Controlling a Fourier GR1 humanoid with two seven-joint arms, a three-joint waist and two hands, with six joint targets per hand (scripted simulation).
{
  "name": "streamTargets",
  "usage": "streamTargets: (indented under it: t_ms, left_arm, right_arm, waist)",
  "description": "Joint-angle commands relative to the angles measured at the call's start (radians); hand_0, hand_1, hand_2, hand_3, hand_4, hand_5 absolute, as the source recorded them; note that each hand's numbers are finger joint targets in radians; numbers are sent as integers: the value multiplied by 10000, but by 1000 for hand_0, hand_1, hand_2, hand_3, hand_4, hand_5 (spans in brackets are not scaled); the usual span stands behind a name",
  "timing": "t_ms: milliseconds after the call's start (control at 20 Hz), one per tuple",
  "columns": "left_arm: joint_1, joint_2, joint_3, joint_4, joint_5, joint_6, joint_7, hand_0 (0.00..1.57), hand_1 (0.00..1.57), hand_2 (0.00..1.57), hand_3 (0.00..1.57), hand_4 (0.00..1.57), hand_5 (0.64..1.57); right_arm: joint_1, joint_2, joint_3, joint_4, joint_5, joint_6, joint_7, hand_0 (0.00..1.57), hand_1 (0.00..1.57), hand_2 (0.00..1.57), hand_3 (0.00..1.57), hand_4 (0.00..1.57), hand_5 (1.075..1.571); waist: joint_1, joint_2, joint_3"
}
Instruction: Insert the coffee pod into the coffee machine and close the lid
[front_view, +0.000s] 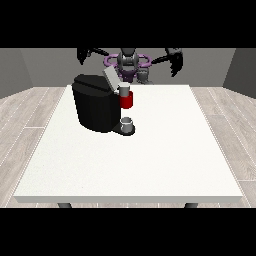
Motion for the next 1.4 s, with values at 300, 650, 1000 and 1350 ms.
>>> streamTargets:
  t_ms: [300,650,1000,1350]
  left_arm:
    - [1536,-288,-504,-1771,1091,-714,417,0,0,0,0,368,1571]
    - [1632,-470,-1866,-3278,2409,-442,1512,0,0,0,0,394,1571]
    - [2735,-351,-2163,-5002,2563,-332,1558,0,0,0,0,356,1571]
    - [2905,-193,-2548,-6613,2859,282,2273,0,0,0,0,354,1571]
  right_arm:
    - [-1242,-891,-626,-33,-283,440,1057,0,0,0,0,0,1571]
    - [-2115,-1072,-1632,1523,-1206,642,819,0,0,0,0,83,1571]
    - [-2933,-938,-1571,2010,-1500,637,1313,0,0,0,0,149,1571]
    - [-3549,-1029,-1370,2759,-1379,904,775,0,0,0,0,0,1571]
  waist:
    - [982,124,8]
    - [1543,792,11]
    - [1445,1455,8]
    - [1352,2311,8]
